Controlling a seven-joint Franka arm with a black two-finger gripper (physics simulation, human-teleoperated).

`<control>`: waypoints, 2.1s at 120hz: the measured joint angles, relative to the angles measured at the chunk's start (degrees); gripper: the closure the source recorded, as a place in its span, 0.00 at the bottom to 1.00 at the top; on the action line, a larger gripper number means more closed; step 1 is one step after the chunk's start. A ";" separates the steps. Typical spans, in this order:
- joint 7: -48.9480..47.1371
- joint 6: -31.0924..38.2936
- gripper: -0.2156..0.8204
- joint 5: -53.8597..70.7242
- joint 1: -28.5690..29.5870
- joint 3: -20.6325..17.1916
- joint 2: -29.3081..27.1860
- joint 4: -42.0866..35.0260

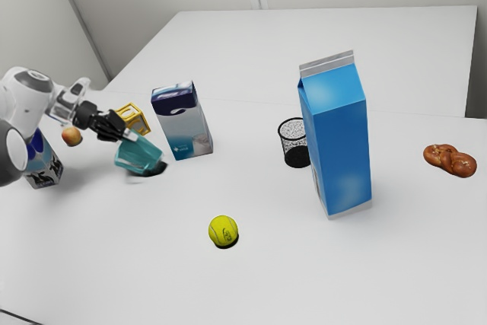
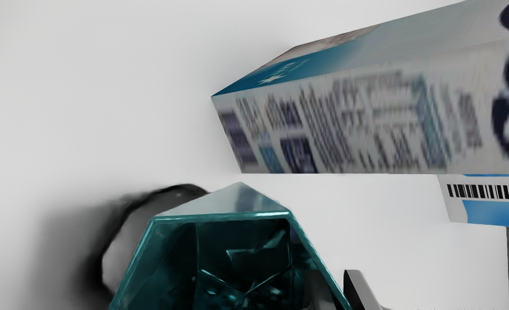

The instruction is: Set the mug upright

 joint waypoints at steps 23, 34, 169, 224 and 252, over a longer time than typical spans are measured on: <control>-0.56 0.62 0.93 2.99 -1.69 0.09 -7.16 -4.25; -2.46 2.54 0.95 9.91 -5.35 0.05 -10.33 -5.43; -42.83 32.29 0.97 56.22 -13.33 -15.83 -22.66 -28.59; -49.77 34.48 0.46 55.81 -13.61 -16.30 -22.64 -28.63; -51.07 29.29 0.29 54.98 -14.17 -17.76 -26.58 -23.61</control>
